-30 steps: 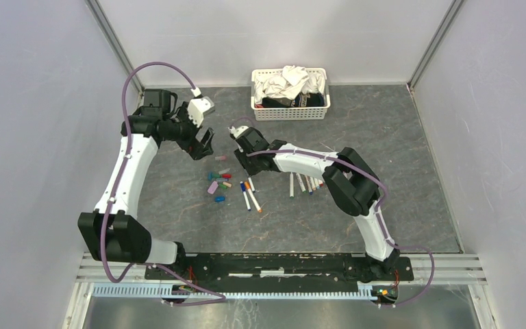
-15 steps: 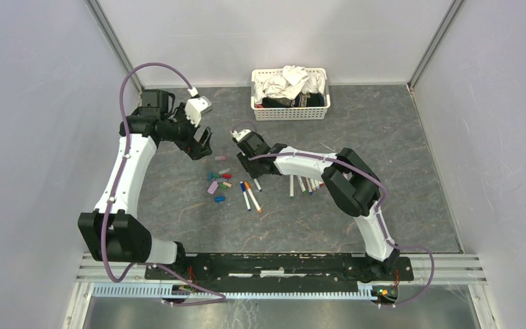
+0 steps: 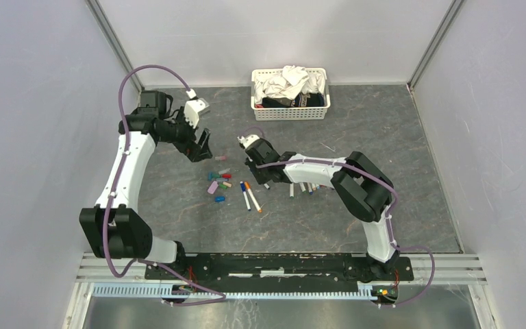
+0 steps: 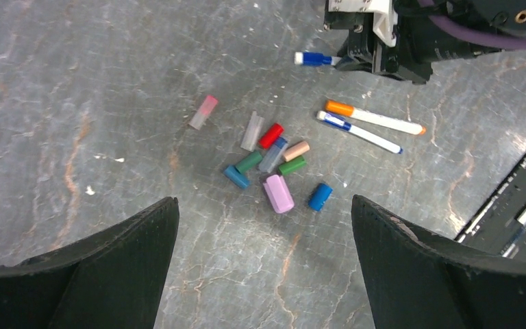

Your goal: Open the pen caps

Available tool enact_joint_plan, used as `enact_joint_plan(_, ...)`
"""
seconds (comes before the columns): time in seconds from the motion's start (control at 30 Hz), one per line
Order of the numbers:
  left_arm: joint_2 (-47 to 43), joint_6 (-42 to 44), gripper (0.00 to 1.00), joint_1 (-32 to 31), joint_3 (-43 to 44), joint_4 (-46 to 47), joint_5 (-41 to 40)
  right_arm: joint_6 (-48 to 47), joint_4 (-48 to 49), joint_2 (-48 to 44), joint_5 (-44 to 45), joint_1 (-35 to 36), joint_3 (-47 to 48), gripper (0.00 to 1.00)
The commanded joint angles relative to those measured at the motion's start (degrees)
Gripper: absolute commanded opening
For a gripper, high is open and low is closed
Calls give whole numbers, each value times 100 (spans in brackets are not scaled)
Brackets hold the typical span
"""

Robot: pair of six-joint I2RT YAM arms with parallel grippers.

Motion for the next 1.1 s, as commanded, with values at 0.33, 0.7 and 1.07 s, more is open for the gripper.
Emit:
enact_joint_plan(0.33,-4,2987,100,-267,-510,-1340,1293,-330,-29,-989,-2623,-668,-356,0)
enact_joint_plan(0.7,-1111,3896,100,-2034,-1374,-304,-170,216,-265,-1190,-5919,-1068,222,0)
enact_joint_plan(1.07,-850,4298,69,-2847,-1433,12,-1122,637,58,-903,-6954,-775,280,0)
